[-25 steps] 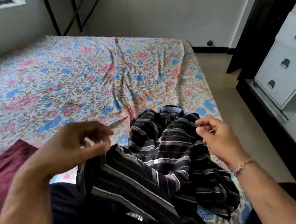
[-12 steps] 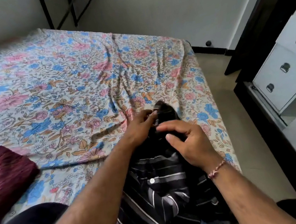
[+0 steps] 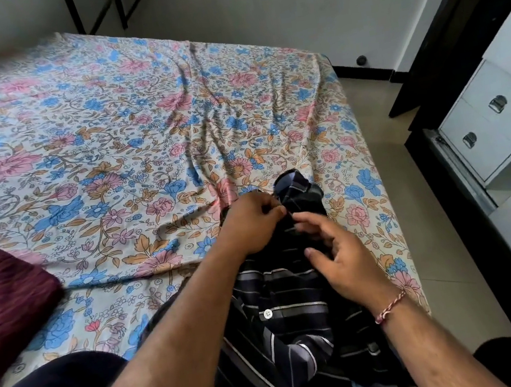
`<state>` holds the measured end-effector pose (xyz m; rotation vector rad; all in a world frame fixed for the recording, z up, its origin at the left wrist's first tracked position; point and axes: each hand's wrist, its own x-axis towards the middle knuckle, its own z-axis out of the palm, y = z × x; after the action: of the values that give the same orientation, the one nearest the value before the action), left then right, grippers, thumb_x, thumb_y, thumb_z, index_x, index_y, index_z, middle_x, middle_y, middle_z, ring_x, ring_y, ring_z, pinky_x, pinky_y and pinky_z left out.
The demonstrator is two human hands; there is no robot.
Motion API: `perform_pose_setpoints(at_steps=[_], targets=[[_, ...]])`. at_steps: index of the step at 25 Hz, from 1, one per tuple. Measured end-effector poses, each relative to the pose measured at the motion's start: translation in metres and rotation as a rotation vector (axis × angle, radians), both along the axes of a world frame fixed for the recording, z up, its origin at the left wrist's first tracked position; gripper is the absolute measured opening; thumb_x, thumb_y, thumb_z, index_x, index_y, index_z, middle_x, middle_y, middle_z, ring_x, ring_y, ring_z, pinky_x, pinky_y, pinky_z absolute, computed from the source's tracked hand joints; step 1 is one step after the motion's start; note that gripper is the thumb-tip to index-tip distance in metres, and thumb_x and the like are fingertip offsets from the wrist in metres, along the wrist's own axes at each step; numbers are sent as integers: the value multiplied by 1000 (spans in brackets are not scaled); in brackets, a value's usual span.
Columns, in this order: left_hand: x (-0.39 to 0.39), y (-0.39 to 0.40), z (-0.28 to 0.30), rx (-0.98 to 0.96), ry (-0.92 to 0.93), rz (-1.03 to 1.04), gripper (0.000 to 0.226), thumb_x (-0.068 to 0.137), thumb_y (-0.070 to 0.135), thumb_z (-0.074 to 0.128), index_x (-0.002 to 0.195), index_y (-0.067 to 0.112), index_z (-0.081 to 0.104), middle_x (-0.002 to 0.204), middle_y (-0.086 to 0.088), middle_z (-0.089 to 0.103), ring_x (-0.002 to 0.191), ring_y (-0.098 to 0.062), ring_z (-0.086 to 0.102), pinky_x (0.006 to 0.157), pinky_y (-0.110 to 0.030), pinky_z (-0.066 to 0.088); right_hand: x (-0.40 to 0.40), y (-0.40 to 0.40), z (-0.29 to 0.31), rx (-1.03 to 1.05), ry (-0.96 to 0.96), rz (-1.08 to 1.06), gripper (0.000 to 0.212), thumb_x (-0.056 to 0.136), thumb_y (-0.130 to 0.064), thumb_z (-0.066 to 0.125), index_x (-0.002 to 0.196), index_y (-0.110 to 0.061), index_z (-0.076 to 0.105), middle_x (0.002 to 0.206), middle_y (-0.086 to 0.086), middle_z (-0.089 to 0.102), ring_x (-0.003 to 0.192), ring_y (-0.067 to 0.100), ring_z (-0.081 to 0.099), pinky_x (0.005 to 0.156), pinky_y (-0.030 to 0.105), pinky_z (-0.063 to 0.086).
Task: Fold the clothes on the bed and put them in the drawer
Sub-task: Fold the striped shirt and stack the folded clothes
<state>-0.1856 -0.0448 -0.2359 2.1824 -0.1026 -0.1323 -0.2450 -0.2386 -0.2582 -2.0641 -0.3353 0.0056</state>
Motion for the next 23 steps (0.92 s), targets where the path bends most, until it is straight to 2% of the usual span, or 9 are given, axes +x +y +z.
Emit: perform_pose_setpoints(at_steps=[2,4,5,7,9,12,16,20,23], targets=[[2,5,7,-229,29,255,18,105,26,60,95,19,73,88,-4,74,81,-23,73,77,-41,62,3,-9,-1,-72,-28,-174,70,87,-14,79,146,-36,48,139,-21,55,130,0,52,113,33,44],[9,32,17,-666,97,578,21,103,14,54,89,17,71,83,-4,73,78,-25,72,69,-37,59,5,-21,-2,-435,144,-137,78,80,-33,85,147,-35,45,135,-21,50,126,5,50,111,32,43],[12,48,20,-807,106,704,23,99,8,53,85,15,70,79,-4,72,75,-24,71,66,-35,57,4,-25,-4,-593,238,-82,61,80,-37,83,135,-35,56,125,-19,59,115,8,59,103,33,50],[16,81,23,-768,80,862,24,94,7,51,79,15,67,77,-4,67,77,-24,65,69,-36,53,3,-26,4,-636,305,-105,10,91,-37,73,98,-33,68,86,-11,72,76,13,68,69,31,57],[16,102,23,-593,10,927,21,97,18,52,81,16,64,80,-4,63,81,-24,60,75,-37,48,10,-24,21,-443,246,-242,18,100,-34,64,84,-28,63,65,-5,64,52,13,56,47,25,42],[8,123,22,-318,-94,917,23,97,32,57,91,14,70,90,-9,71,85,-28,66,75,-36,49,33,-18,69,-233,54,-457,25,102,-28,63,78,-21,59,64,-1,59,51,14,53,40,21,37],[-10,139,40,71,-332,760,40,90,43,73,124,24,63,113,0,68,103,-25,65,84,-37,49,88,22,136,-99,-336,-598,12,98,-18,61,96,-11,70,88,3,69,76,20,61,64,25,49],[-20,118,59,-238,-524,367,81,85,35,85,151,28,38,140,2,55,120,-9,57,95,-24,49,97,125,179,209,-313,273,35,92,-2,57,126,-9,60,123,6,68,117,4,63,107,22,46],[-11,126,41,-460,-427,581,37,86,29,78,121,25,68,111,0,74,100,-16,71,91,-40,59,70,146,163,29,-391,417,51,97,-10,61,146,-19,48,151,-2,50,137,25,52,117,33,40]])
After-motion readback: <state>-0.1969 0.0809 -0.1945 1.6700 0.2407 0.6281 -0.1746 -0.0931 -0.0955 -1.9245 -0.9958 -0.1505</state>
